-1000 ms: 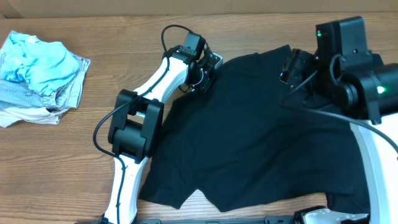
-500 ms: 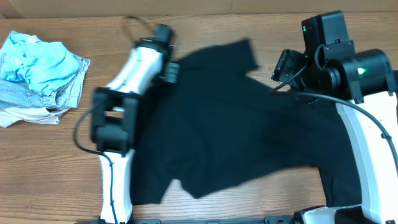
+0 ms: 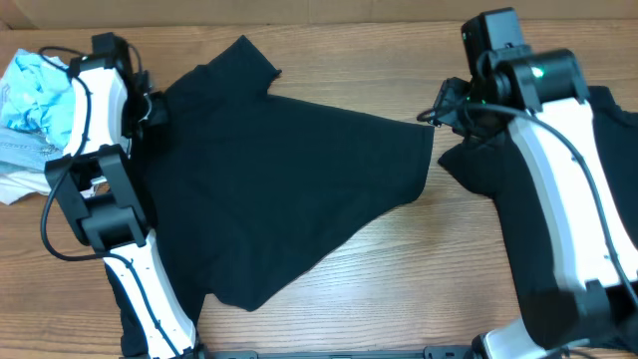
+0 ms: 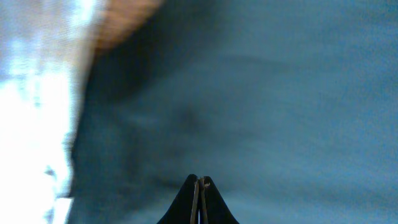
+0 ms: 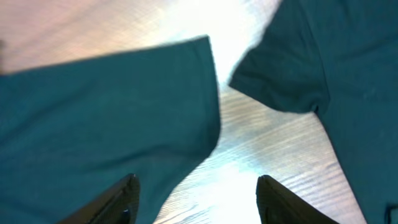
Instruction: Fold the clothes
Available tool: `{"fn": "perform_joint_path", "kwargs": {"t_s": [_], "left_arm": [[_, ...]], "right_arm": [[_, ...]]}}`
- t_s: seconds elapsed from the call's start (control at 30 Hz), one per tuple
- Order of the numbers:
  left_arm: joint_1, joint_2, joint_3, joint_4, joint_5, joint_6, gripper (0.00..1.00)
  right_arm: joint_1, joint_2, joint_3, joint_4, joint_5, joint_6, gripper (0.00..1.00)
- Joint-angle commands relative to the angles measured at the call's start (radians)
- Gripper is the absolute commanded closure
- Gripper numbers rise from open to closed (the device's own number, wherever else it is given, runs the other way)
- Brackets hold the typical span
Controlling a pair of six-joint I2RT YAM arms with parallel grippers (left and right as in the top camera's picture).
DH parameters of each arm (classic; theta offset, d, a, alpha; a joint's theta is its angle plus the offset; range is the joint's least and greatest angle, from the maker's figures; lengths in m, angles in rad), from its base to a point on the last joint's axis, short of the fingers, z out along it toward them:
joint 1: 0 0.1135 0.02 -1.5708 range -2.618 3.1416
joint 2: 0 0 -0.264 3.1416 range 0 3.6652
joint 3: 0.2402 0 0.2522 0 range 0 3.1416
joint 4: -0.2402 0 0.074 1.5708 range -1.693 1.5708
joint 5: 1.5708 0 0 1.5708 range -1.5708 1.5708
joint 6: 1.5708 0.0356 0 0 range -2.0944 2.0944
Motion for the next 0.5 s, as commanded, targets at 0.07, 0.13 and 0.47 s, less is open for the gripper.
{"fn": "perform_joint_path", "kwargs": {"t_s": [0.07, 0.13, 0.47], "left_arm": [[-0.066, -0.152, 0.091, -0.08, 0.097, 0.133, 0.96], [-0.076, -0.213, 0.119, -0.104, 0.102, 0.129, 0.96], [-0.136, -0.584, 0.158, -0.175, 0.108, 0.113, 0.89]], "right_arm": [[-0.035, 0.135, -0.006, -0.005, -0.147, -0.13, 0.37], [-0.034, 0.171, -0.006, -0.019, -0.241, -0.19, 0.36], [0.092, 0.253, -0.188, -0.009, -0.438, -0.279, 0.2]]}}
